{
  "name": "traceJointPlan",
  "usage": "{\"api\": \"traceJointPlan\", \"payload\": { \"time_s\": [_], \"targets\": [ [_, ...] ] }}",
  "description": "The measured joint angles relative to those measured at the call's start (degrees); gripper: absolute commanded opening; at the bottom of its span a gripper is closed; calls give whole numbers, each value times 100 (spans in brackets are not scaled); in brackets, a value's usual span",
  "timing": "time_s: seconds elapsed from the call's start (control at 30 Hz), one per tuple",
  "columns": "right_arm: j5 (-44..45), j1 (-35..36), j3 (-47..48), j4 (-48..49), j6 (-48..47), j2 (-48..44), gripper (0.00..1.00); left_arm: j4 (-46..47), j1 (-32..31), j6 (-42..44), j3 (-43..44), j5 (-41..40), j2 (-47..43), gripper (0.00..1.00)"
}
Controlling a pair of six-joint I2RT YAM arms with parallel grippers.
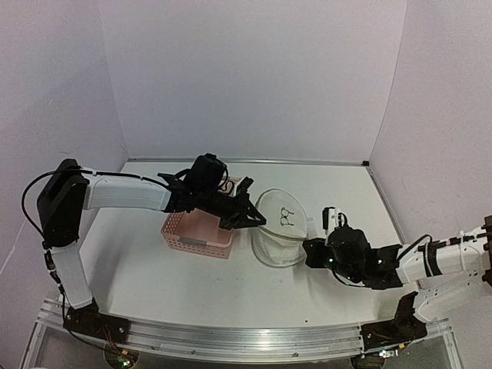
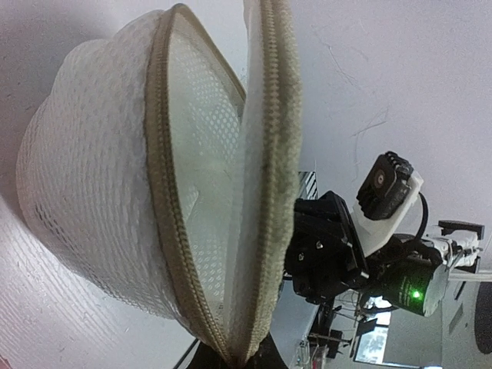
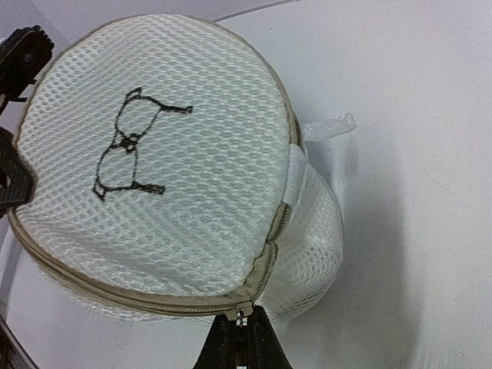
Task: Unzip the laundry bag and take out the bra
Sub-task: Unzip the zipper of the laundry bag, then adjust the laundry bag at the center of the board.
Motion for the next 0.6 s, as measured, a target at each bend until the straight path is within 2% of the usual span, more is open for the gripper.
{"api": "traceJointPlan", "payload": {
  "time_s": [0.3, 0.5, 0.6],
  "targets": [
    [-308, -116, 7, 13, -240, -9, 0, -422, 15, 435, 155, 31, -76, 0],
    [-341, 337, 20, 52, -90, 105, 0, -623, 138, 623, 184, 168, -68, 0],
    [-339, 551, 68, 61, 57, 245, 0, -761, 192, 699, 348, 229, -20, 5]
  ]
}}
